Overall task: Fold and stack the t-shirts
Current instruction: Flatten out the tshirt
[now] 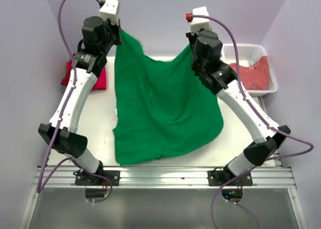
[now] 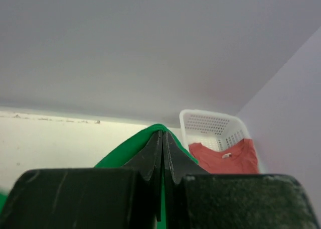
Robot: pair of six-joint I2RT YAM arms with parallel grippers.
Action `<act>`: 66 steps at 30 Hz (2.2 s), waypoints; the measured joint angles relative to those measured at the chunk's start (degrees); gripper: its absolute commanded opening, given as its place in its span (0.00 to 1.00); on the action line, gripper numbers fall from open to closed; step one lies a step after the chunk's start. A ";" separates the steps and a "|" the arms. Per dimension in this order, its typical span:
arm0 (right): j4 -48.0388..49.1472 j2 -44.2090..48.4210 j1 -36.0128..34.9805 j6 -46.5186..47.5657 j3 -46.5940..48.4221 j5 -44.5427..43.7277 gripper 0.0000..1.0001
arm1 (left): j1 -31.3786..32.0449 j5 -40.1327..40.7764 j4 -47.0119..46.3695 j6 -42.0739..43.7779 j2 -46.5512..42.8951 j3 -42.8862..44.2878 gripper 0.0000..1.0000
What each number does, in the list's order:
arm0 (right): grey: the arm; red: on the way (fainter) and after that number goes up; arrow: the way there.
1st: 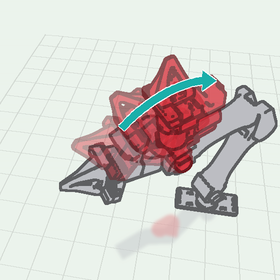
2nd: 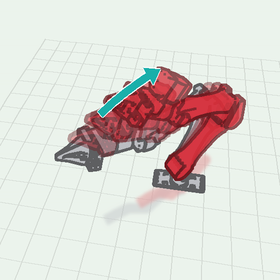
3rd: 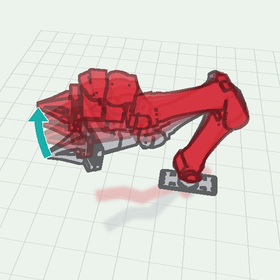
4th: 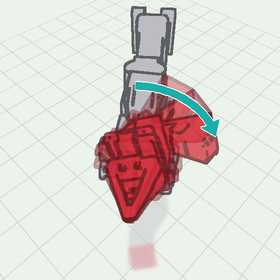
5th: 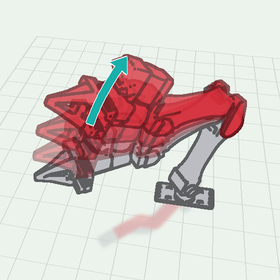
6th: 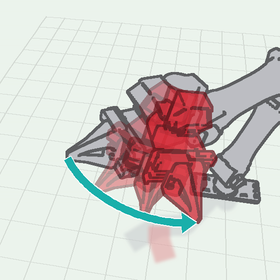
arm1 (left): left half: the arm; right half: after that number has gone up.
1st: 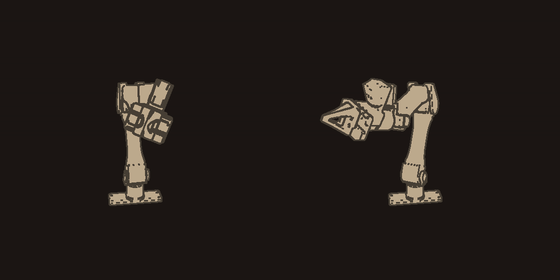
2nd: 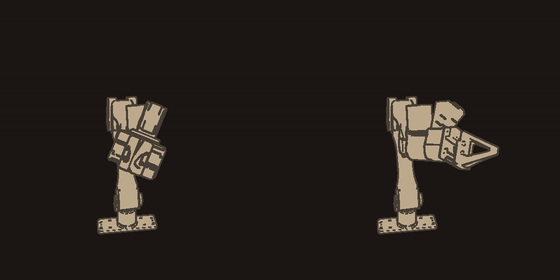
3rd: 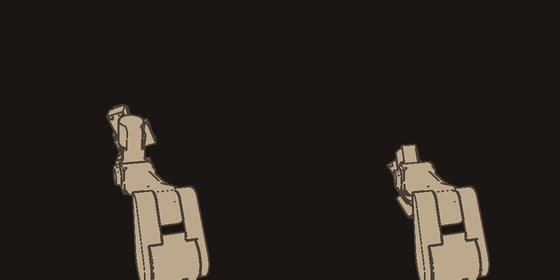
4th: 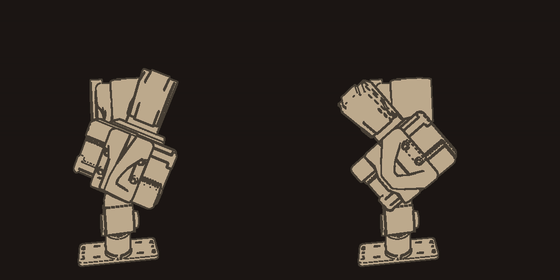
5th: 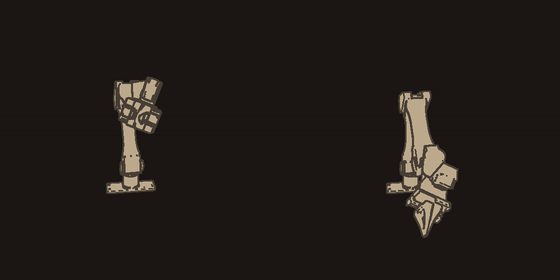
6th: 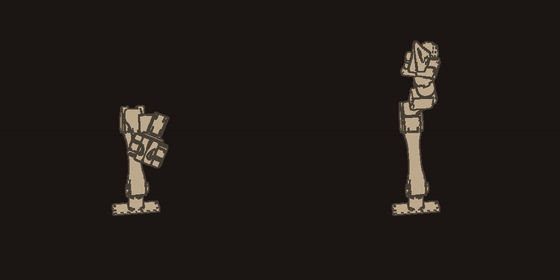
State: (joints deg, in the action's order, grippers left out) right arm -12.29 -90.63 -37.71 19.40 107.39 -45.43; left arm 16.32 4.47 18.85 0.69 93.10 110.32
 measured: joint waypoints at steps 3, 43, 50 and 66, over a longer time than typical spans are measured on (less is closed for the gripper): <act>0.74 4.66 0.20 -0.87 -5.79 1.79 0.00 | -0.52 -0.22 1.42 -0.02 -2.60 -3.45 0.00; -9.97 0.39 5.86 -25.70 -24.83 1.44 0.00 | -9.60 -2.91 -13.66 -7.65 -10.27 -40.50 0.00; -10.82 -18.49 13.62 -30.21 -20.65 1.44 0.00 | -11.08 -2.08 -18.08 -7.76 2.21 -39.91 0.00; 2.10 -39.17 19.61 -26.03 1.77 -0.20 0.41 | -12.13 -1.79 -25.94 -10.38 17.51 -28.44 0.02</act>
State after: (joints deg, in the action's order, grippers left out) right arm -10.20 -129.80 -18.11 -6.63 109.16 -45.63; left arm 4.19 2.68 -7.09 -9.69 110.61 81.89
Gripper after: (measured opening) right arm 0.047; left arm 0.018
